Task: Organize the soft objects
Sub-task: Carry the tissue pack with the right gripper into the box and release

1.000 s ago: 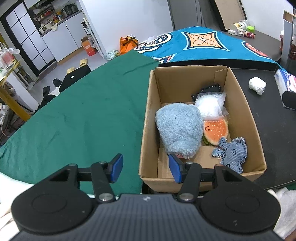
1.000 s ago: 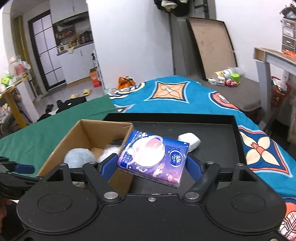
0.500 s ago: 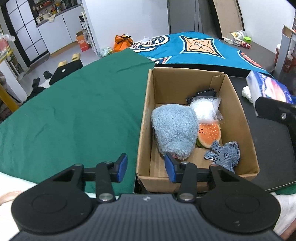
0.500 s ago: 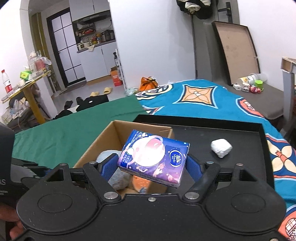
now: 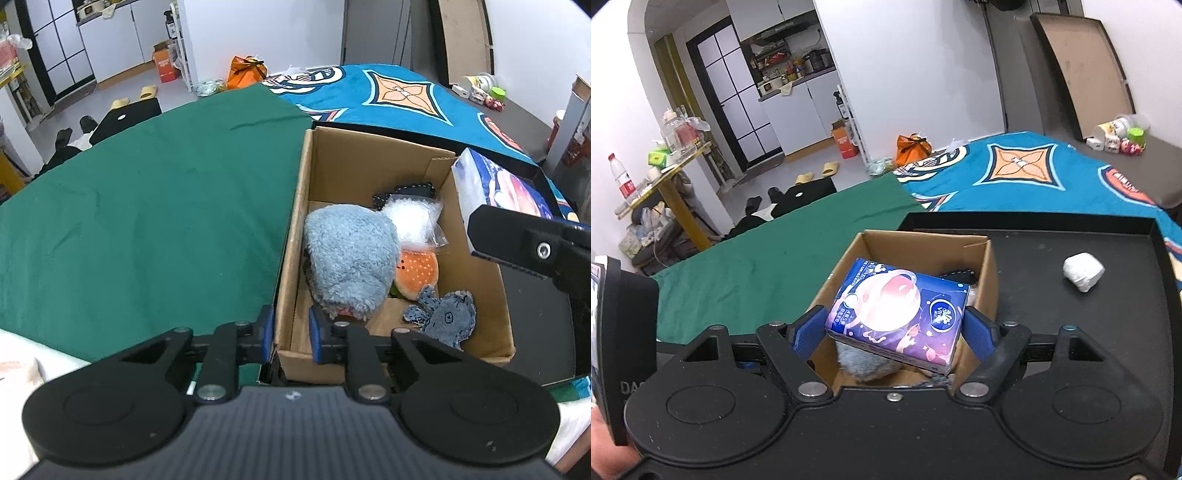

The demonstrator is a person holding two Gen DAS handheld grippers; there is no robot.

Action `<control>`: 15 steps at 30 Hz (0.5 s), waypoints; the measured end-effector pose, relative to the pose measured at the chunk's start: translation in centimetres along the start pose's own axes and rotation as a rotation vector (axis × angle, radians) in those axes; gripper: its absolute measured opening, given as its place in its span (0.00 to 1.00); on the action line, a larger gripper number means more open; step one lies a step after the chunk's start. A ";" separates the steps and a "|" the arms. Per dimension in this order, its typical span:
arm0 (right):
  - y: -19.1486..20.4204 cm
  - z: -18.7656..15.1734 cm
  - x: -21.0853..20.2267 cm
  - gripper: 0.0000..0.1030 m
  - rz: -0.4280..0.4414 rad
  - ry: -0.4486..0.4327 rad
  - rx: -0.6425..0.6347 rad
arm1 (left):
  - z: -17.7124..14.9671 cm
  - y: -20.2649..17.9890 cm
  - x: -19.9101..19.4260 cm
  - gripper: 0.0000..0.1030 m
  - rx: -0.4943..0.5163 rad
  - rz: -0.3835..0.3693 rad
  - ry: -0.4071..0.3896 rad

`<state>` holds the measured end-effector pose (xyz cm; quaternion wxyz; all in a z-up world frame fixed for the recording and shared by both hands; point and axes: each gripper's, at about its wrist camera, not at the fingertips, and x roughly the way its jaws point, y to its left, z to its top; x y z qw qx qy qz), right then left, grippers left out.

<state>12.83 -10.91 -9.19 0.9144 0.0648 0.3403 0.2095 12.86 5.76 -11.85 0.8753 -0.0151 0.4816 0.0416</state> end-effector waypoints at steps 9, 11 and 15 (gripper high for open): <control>0.8 0.3 0.7 0.83 0.086 0.027 0.054 | 0.0 1.0 0.1 0.12 -0.051 -0.018 0.006; 0.6 0.1 0.7 0.85 0.067 0.031 0.057 | 0.0 1.1 0.1 0.12 -0.056 -0.018 0.005; -0.4 -0.3 0.3 0.85 0.038 0.030 0.090 | 0.1 1.1 0.0 0.12 -0.057 -0.015 0.006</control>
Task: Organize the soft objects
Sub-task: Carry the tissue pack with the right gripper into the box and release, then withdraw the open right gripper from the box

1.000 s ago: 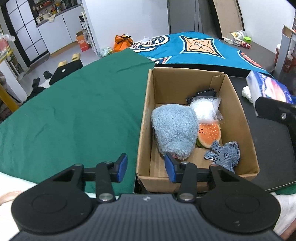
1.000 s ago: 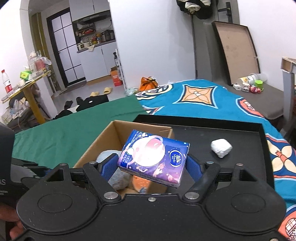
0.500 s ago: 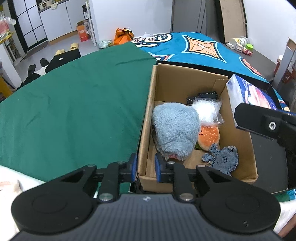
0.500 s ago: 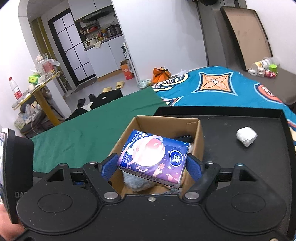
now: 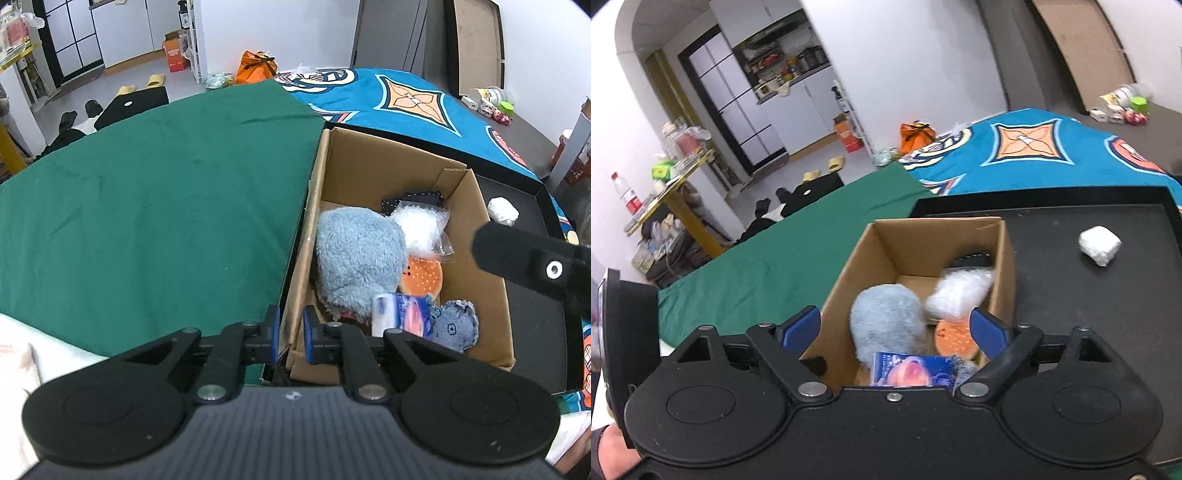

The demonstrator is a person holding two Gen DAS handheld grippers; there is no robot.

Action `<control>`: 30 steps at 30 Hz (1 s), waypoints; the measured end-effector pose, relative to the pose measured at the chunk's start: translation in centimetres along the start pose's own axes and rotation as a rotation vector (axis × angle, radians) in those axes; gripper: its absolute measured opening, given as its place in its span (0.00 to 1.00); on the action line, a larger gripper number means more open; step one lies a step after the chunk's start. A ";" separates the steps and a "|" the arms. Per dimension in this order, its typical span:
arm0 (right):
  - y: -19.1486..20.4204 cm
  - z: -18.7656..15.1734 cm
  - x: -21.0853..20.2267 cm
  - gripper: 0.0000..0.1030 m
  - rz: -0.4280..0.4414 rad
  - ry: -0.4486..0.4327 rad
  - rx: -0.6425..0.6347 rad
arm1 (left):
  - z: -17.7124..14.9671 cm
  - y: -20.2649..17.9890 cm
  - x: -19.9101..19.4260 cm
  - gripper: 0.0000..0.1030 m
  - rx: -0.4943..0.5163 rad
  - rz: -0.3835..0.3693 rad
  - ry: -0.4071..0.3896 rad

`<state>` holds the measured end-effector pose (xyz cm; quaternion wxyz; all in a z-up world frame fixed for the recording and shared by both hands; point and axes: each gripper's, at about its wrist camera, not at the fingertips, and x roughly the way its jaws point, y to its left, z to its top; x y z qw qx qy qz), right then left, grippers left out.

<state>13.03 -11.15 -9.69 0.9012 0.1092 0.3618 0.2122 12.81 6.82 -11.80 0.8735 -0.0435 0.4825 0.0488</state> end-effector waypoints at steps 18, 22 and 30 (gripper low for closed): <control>-3.5 0.0 -1.3 0.85 -0.056 -0.029 0.019 | 0.0 -1.3 -0.4 0.16 0.069 0.061 -0.001; -4.4 -0.1 -1.3 0.85 -0.061 -0.027 0.026 | 0.2 -1.6 -0.3 0.18 0.081 0.081 0.011; -6.2 -0.3 -1.5 0.85 -0.070 -0.031 0.034 | 0.5 -2.3 -0.3 0.34 0.098 0.130 0.013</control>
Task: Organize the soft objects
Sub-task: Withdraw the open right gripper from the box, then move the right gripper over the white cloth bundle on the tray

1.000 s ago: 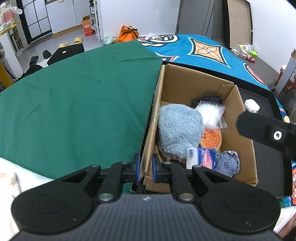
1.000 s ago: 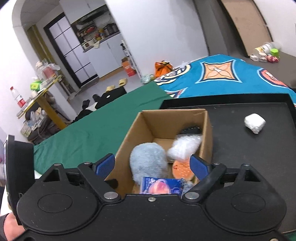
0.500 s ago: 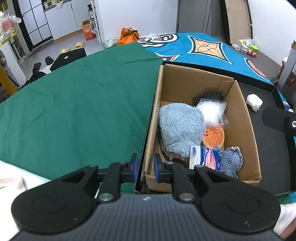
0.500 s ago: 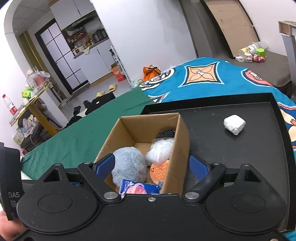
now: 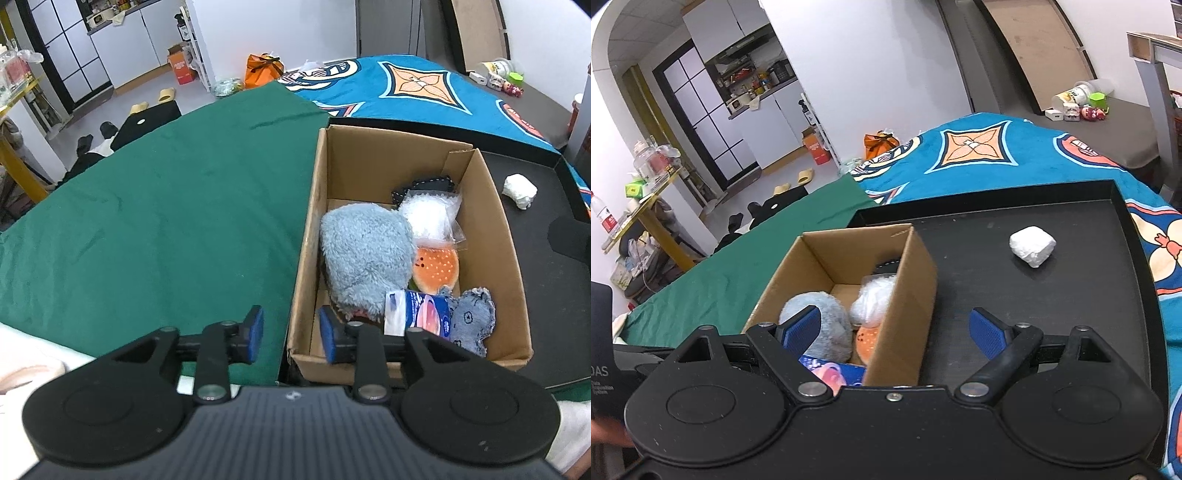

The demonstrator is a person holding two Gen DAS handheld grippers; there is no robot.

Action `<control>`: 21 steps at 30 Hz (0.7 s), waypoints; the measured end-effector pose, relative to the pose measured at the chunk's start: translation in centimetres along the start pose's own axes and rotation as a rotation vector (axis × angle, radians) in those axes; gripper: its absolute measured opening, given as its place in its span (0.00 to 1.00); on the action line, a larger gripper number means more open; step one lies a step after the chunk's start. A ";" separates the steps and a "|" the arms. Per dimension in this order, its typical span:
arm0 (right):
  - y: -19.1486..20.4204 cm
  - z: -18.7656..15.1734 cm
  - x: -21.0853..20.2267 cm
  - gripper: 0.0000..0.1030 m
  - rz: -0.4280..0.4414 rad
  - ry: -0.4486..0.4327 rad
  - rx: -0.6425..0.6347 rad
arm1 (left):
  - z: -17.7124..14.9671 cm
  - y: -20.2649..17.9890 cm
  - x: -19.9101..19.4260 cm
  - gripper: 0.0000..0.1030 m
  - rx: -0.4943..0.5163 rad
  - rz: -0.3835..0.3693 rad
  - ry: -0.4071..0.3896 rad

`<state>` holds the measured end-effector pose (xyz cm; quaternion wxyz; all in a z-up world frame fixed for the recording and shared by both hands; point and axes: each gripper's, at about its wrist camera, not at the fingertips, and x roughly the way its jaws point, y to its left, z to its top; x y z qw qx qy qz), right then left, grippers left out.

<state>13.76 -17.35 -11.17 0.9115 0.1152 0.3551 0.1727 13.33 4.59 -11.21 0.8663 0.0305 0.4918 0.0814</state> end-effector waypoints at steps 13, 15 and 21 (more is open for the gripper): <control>-3.5 0.2 0.4 0.85 -0.022 -0.011 0.025 | 1.0 -1.7 0.1 0.48 0.027 0.072 -0.003; -4.2 0.3 0.7 0.85 -0.026 -0.008 0.034 | 1.1 -2.0 0.1 0.49 0.035 0.084 -0.006; -5.6 1.0 1.7 0.85 -0.042 -0.016 0.039 | 1.8 -2.5 0.6 0.50 0.040 0.116 -0.002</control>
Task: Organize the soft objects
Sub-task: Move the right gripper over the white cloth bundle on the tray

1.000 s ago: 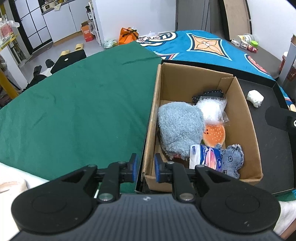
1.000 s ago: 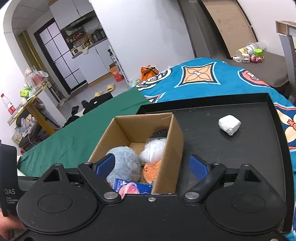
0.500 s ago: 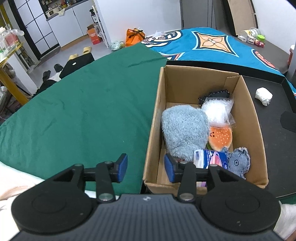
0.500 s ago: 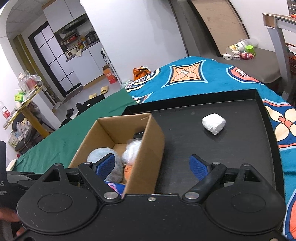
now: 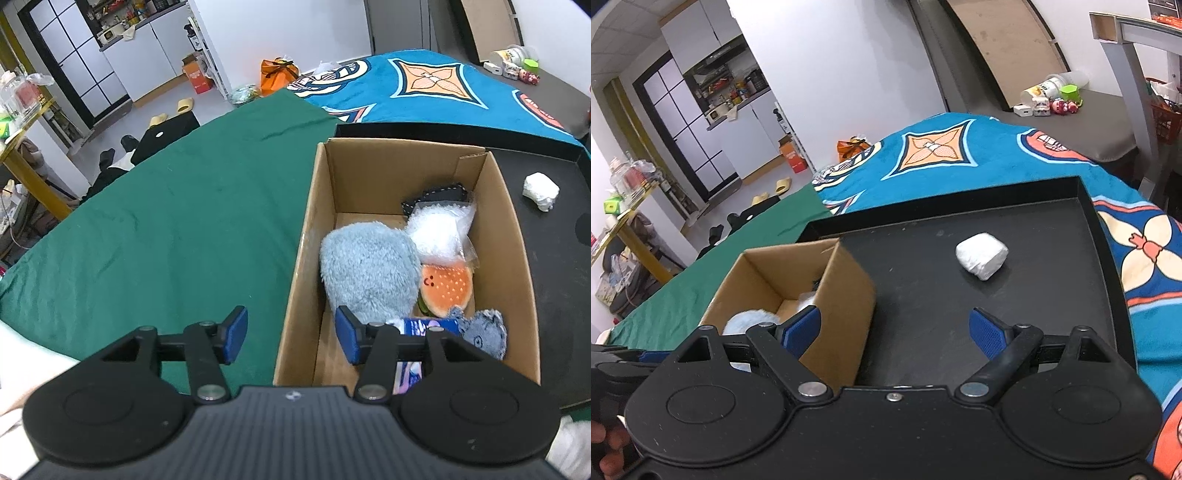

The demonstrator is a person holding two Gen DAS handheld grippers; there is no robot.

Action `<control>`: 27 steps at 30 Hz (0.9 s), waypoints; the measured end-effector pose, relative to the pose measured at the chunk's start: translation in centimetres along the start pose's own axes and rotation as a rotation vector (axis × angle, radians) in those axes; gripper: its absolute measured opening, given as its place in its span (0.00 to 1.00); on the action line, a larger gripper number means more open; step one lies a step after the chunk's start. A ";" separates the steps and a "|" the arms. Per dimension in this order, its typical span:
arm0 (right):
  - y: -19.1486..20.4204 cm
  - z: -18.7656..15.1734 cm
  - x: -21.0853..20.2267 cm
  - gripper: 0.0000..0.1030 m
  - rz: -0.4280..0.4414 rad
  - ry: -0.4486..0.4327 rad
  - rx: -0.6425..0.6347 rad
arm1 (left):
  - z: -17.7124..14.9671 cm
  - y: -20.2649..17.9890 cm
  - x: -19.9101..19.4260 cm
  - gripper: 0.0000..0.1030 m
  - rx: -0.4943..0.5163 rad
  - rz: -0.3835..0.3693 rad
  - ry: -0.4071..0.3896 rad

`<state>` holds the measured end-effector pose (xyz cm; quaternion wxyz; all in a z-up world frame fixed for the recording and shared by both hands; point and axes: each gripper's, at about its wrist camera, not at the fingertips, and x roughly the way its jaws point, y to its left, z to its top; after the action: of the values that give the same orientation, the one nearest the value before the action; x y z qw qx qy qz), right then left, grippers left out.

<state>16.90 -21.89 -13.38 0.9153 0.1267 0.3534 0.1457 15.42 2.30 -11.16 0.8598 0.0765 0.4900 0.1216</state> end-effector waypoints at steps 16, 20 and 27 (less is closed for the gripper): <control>-3.6 2.4 4.9 0.85 -0.075 0.047 -0.020 | 1.9 -1.5 2.2 0.51 0.027 0.077 0.026; -4.2 2.5 6.3 0.85 -0.101 0.052 -0.046 | 2.3 -1.7 2.6 0.52 0.030 0.105 0.032; -5.4 2.3 9.0 0.85 -0.134 0.044 -0.077 | 2.6 -2.1 3.0 0.57 0.055 0.145 0.039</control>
<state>25.82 -23.92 -19.04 0.9192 0.0640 0.3753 0.1003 19.42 1.13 -12.77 0.8366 0.1329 0.5031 0.1713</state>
